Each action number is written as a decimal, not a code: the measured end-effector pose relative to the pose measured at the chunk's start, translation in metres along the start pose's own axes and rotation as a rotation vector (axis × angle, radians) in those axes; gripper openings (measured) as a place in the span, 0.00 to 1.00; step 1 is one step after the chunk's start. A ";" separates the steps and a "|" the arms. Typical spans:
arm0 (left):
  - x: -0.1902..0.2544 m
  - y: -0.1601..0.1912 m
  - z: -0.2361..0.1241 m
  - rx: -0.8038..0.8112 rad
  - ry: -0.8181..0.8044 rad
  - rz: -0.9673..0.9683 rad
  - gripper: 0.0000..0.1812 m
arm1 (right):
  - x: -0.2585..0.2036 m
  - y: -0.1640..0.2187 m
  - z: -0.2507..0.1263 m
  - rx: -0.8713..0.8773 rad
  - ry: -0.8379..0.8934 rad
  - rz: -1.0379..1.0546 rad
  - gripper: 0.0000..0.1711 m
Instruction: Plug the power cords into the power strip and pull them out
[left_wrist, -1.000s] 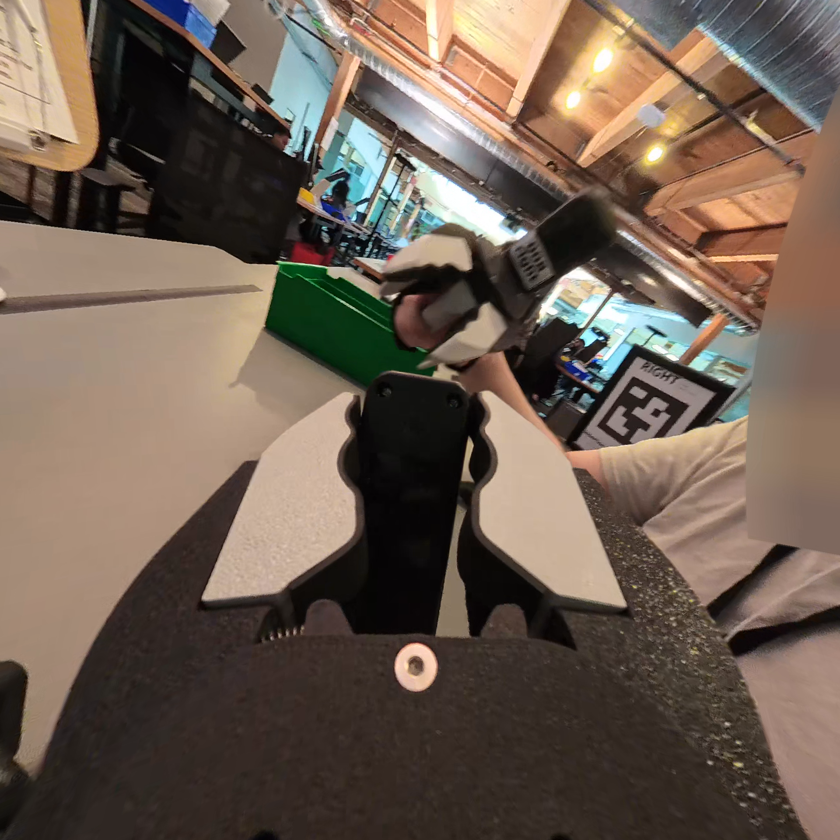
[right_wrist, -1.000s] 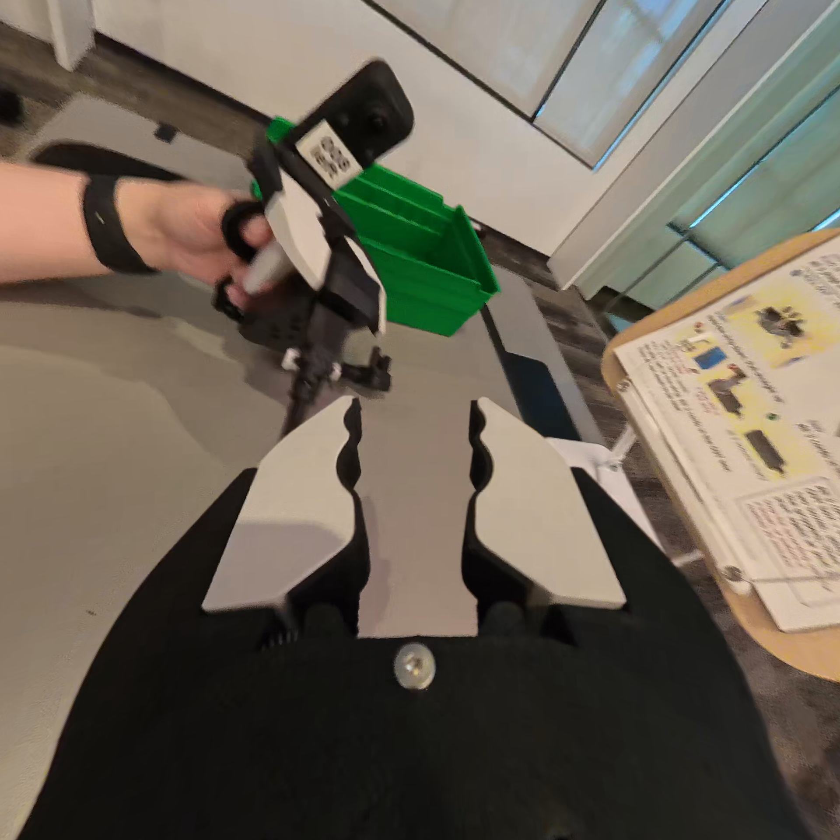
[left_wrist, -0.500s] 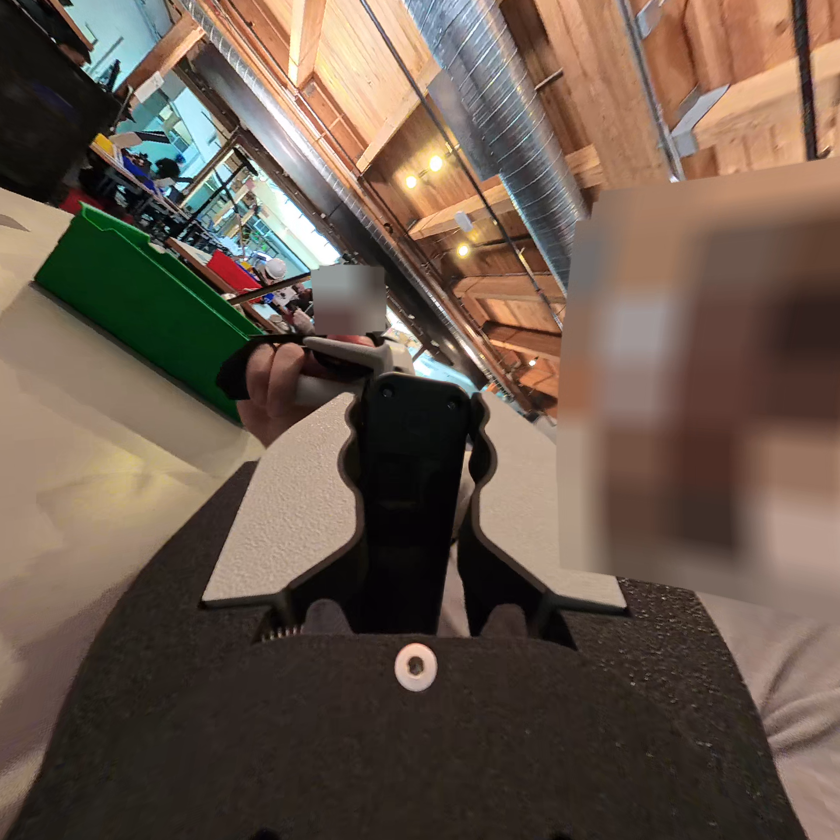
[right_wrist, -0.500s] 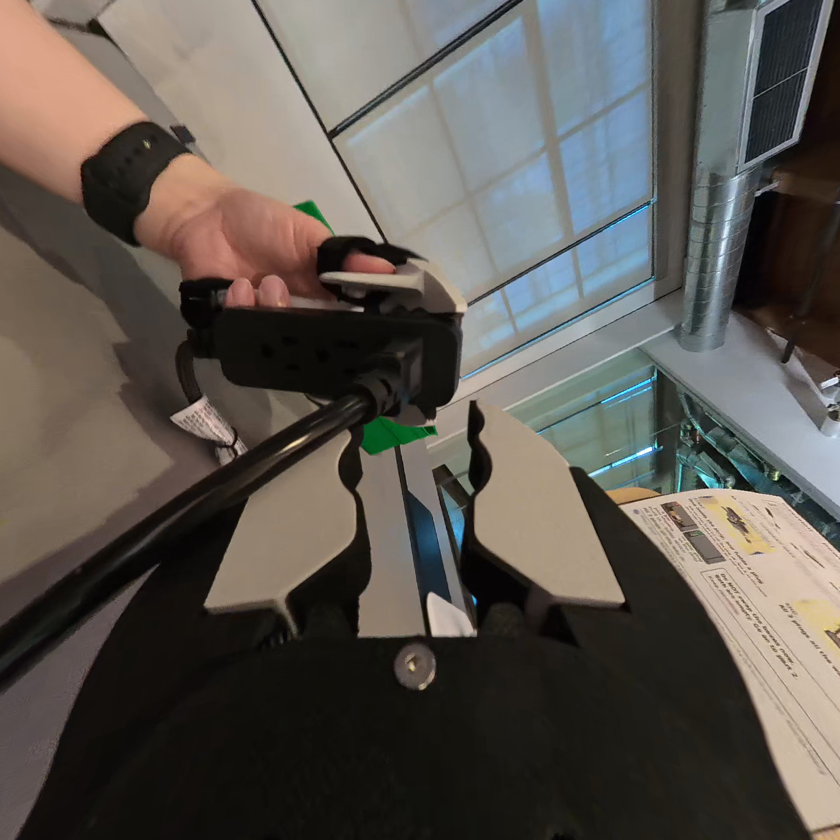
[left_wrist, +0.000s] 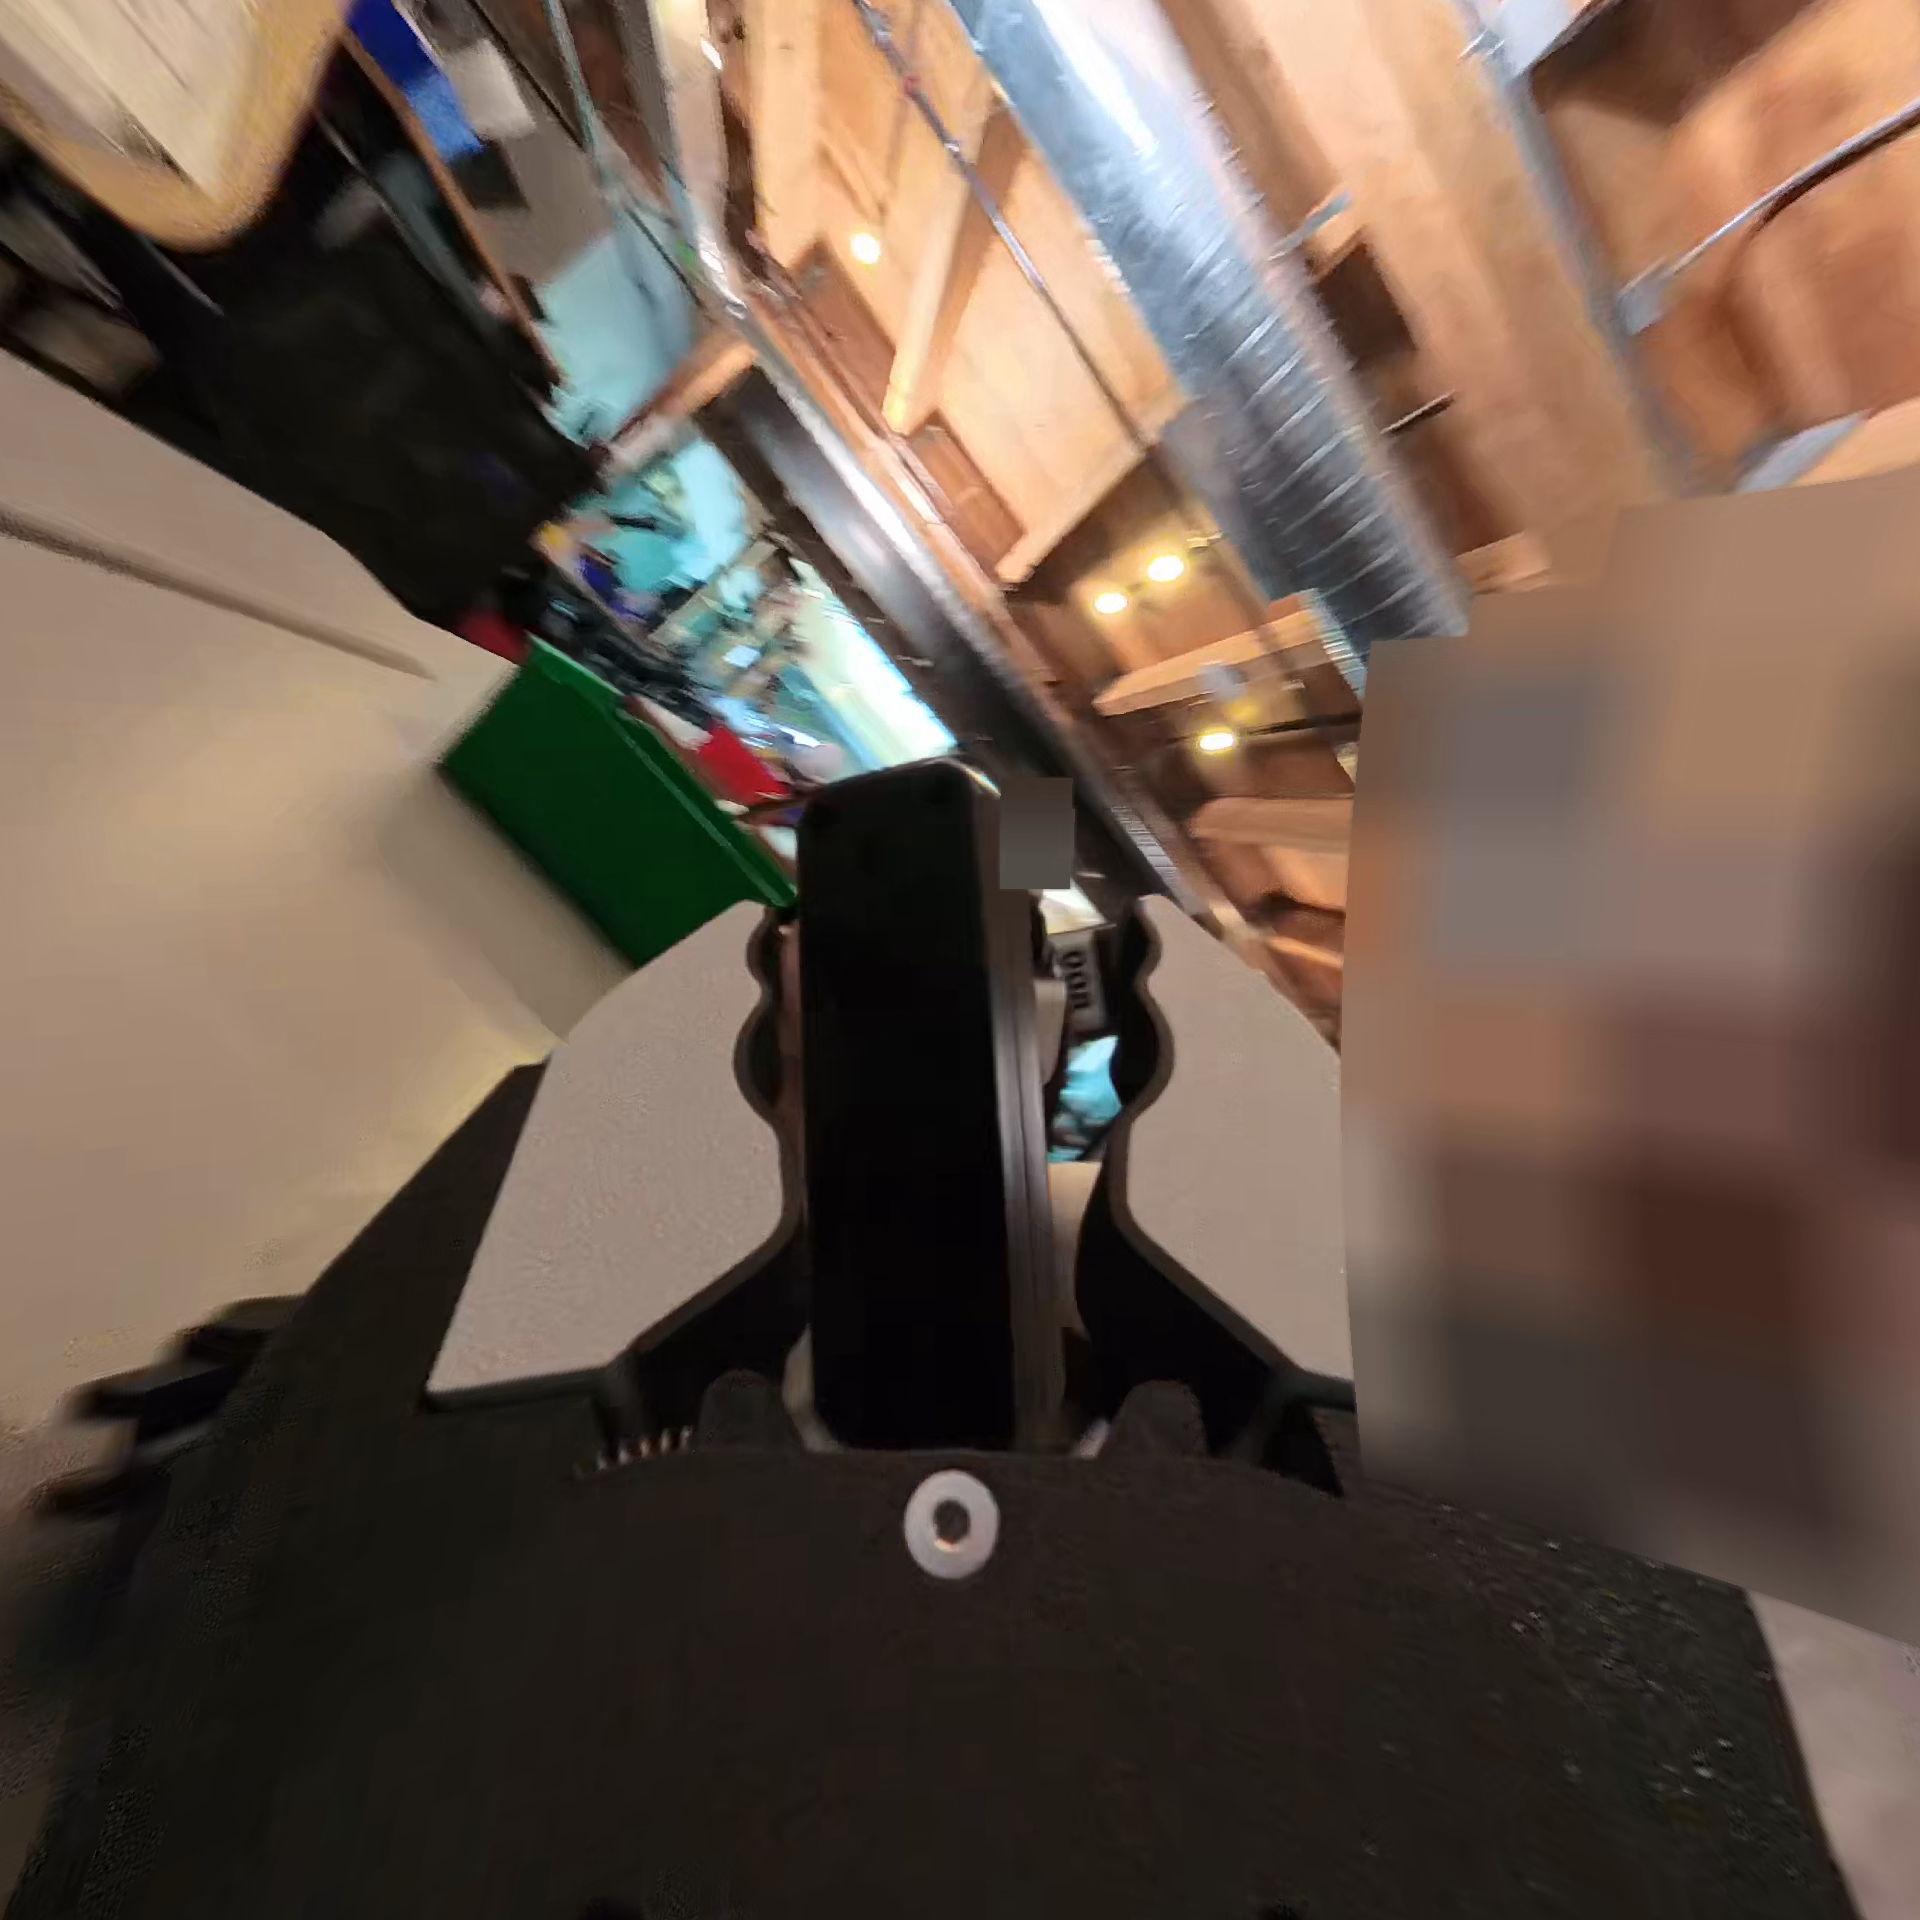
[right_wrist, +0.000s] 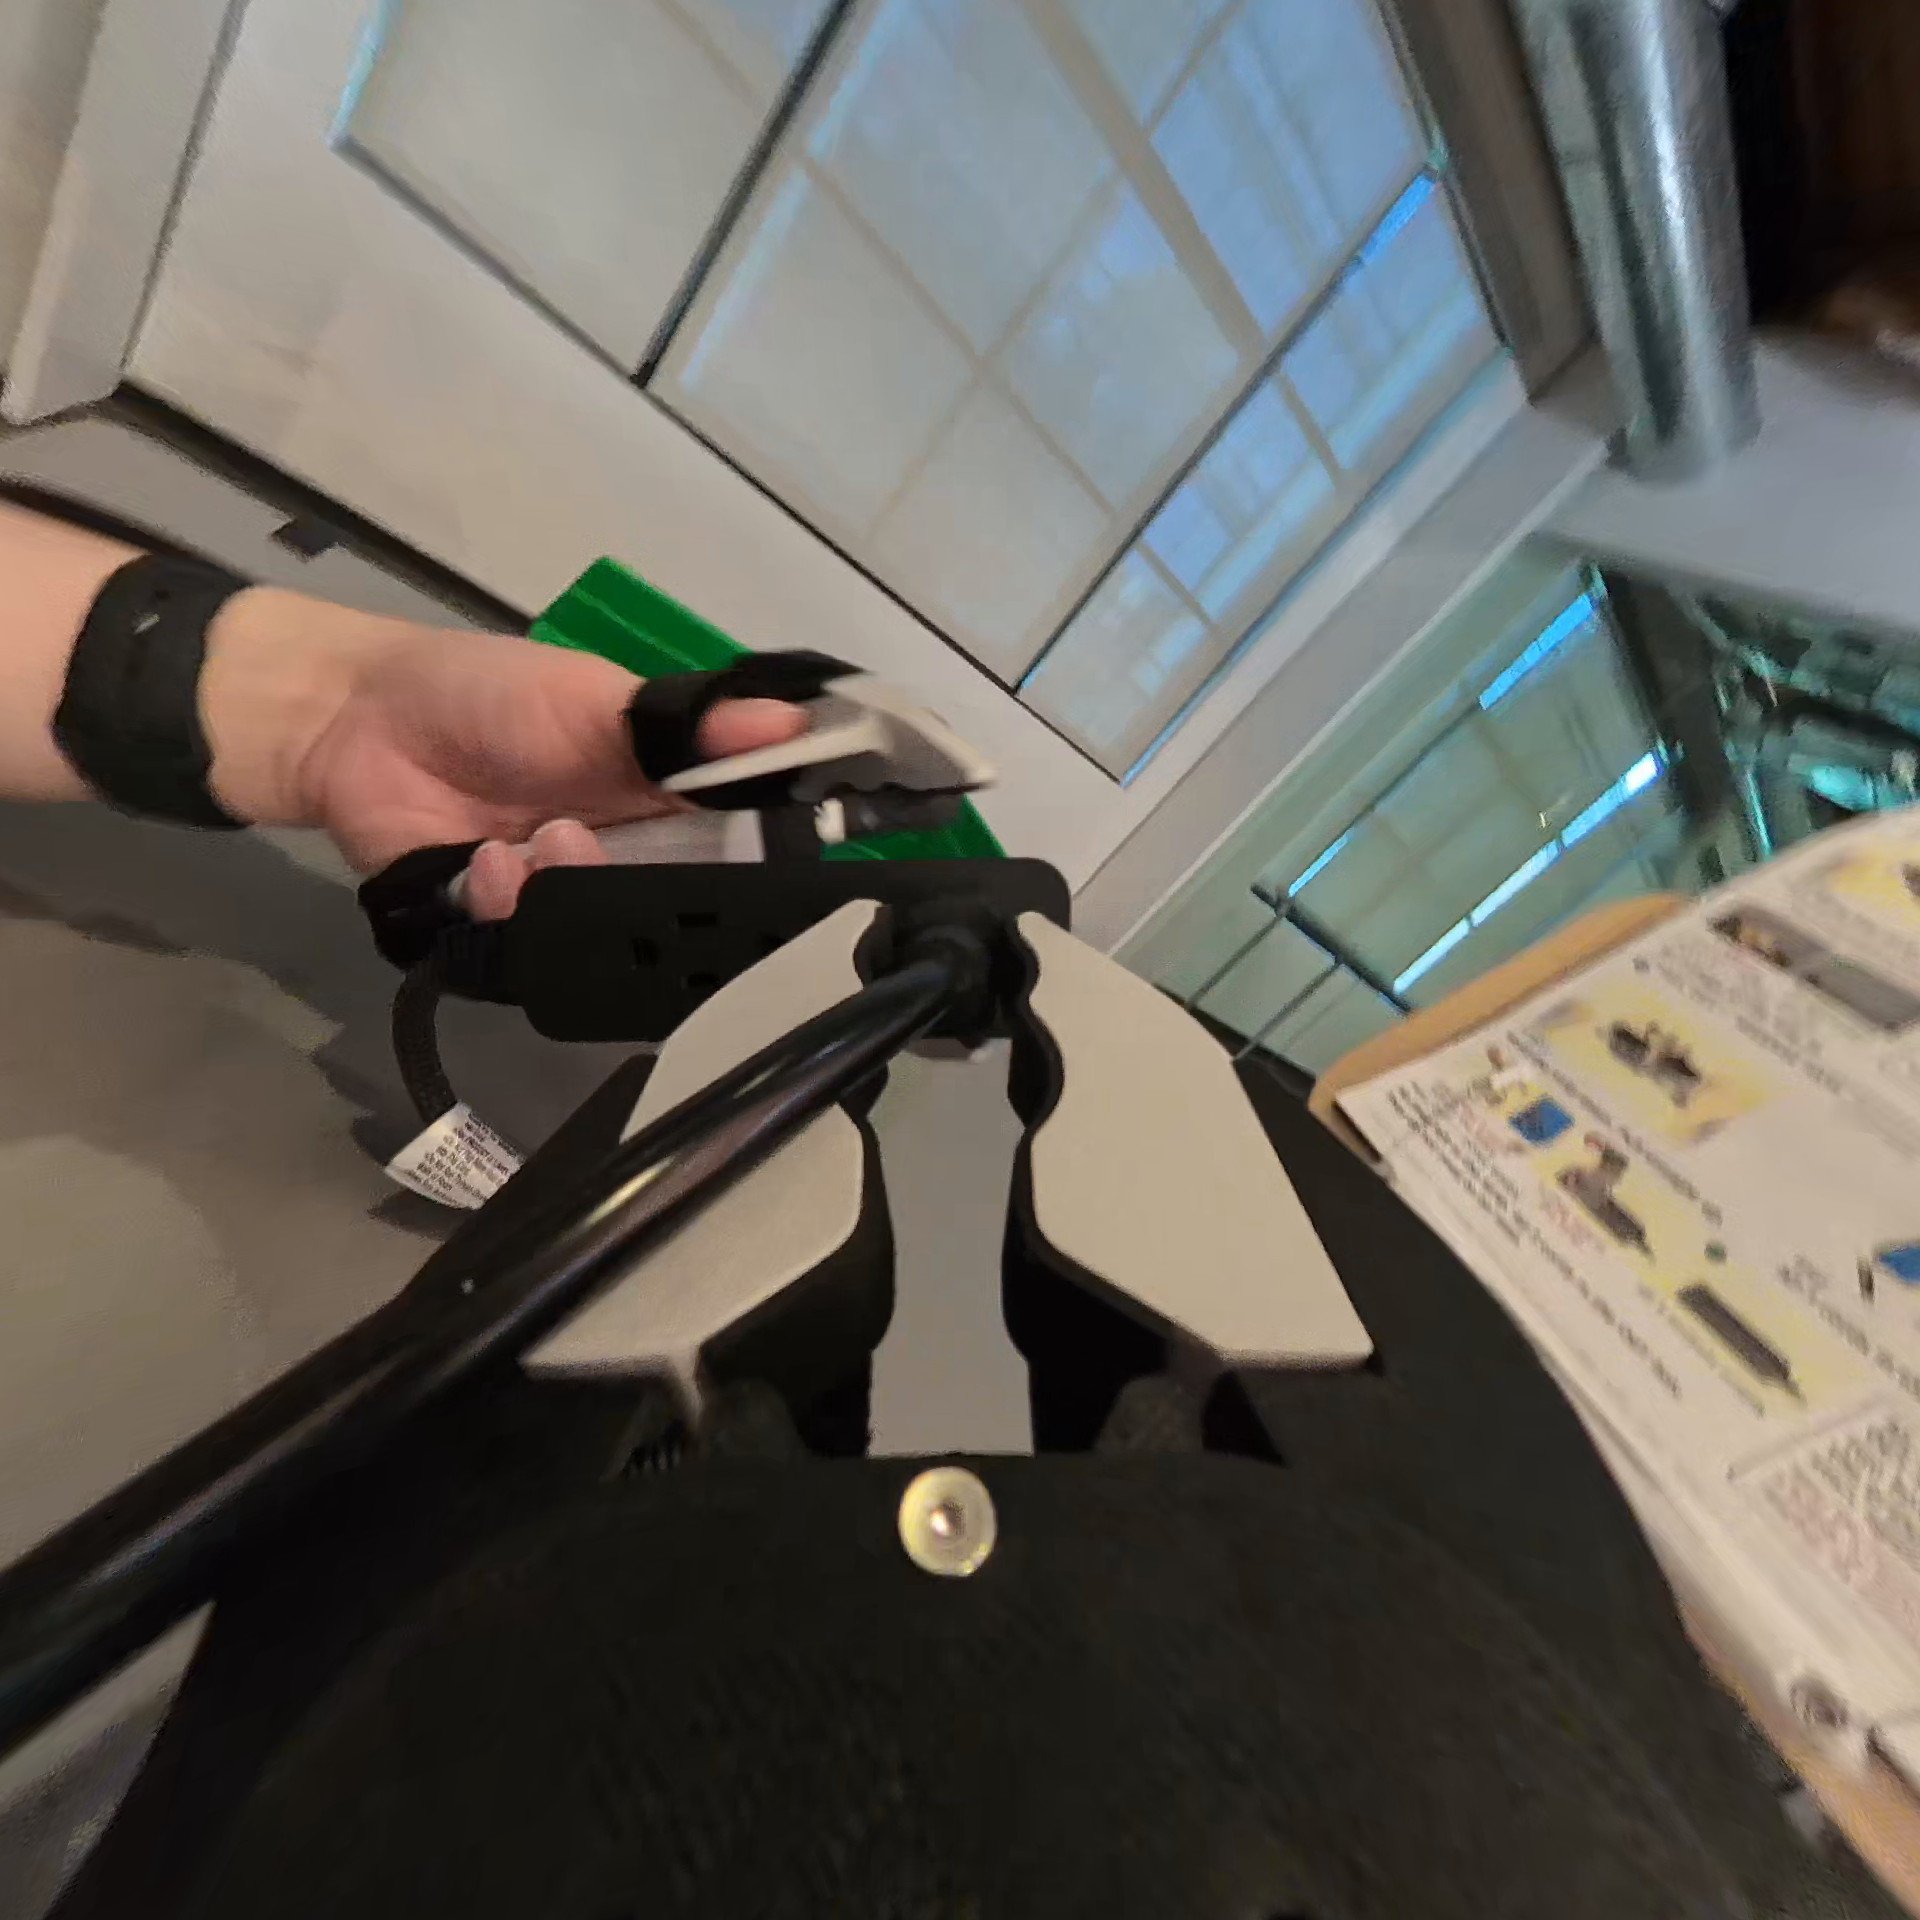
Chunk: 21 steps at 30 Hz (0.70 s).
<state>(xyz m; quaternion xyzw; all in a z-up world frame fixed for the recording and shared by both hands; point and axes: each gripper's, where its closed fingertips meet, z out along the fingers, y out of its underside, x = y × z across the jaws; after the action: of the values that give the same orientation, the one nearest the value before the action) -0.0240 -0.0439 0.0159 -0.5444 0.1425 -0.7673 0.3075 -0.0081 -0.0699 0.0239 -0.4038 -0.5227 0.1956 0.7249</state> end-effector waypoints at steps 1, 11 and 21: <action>0.000 -0.005 -0.004 0.011 -0.060 0.092 0.35 | 0.012 0.004 -0.003 -0.014 0.039 0.076 0.11; -0.041 0.007 -0.005 -0.167 -0.633 0.526 0.34 | 0.052 0.108 -0.039 -0.506 0.188 0.823 0.10; -0.057 0.037 0.008 -0.352 -0.748 0.647 0.30 | 0.055 0.200 -0.081 -1.179 0.170 1.010 0.11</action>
<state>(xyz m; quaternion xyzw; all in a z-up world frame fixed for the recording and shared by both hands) 0.0079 -0.0362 -0.0441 -0.7527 0.3106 -0.3508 0.4626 0.1146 0.0579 -0.1113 -0.9249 -0.2359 0.1602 0.2516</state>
